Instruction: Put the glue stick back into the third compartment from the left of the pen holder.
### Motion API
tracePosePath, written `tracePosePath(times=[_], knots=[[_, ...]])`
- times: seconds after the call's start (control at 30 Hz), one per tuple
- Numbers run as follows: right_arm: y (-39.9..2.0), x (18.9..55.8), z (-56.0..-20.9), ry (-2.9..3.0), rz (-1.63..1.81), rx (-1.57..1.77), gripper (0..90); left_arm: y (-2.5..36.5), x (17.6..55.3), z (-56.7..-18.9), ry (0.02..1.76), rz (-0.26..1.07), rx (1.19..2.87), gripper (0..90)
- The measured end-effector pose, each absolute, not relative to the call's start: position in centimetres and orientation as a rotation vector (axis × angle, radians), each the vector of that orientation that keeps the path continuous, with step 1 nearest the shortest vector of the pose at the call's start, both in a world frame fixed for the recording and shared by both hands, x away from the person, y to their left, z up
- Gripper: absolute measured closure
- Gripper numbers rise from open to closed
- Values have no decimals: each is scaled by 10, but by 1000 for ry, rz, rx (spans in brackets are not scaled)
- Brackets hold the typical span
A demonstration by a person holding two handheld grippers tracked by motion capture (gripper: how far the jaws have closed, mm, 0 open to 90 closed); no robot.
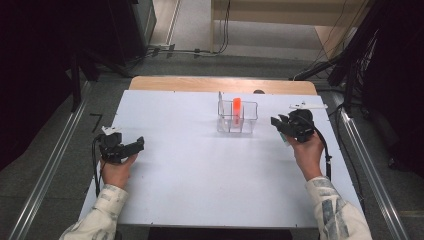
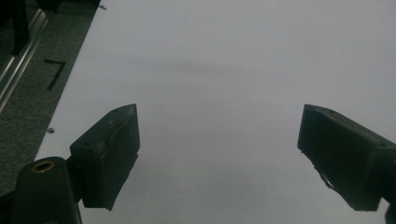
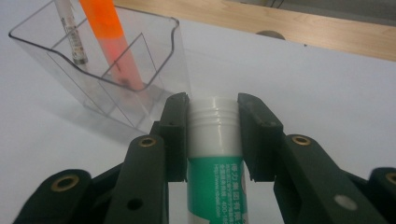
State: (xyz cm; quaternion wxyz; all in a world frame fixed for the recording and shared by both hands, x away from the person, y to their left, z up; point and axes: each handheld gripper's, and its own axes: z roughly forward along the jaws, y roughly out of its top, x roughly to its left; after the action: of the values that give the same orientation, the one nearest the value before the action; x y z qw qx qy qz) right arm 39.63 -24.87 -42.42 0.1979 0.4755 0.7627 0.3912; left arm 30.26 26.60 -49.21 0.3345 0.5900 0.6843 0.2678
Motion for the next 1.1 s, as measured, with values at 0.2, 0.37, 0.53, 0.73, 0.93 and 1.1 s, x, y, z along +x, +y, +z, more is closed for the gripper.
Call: tracePosePath(times=[0.2, 0.37, 0.53, 0.73, 0.93, 1.1], knots=[[-238, 405, -416, 2132, 1104, 1319, 633, 266, 303, -492, 1787, 700, 1537, 132], [-228, 415, -405, 2119, 1127, 1318, 634, 266, 303, -492, 1784, 701, 1537, 132], [-211, 426, -396, 2123, 1137, 1298, 633, 266, 303, -492, 1785, 700, 1535, 132], [-194, 437, -391, 2131, 1140, 1288, 633, 268, 303, -492, 1784, 700, 1532, 132], [-183, 446, -386, 2129, 1134, 1287, 633, 267, 303, -492, 1781, 698, 1535, 133], [-177, 453, -385, 2129, 1128, 1294, 633, 267, 303, -492, 1781, 699, 1536, 133]])
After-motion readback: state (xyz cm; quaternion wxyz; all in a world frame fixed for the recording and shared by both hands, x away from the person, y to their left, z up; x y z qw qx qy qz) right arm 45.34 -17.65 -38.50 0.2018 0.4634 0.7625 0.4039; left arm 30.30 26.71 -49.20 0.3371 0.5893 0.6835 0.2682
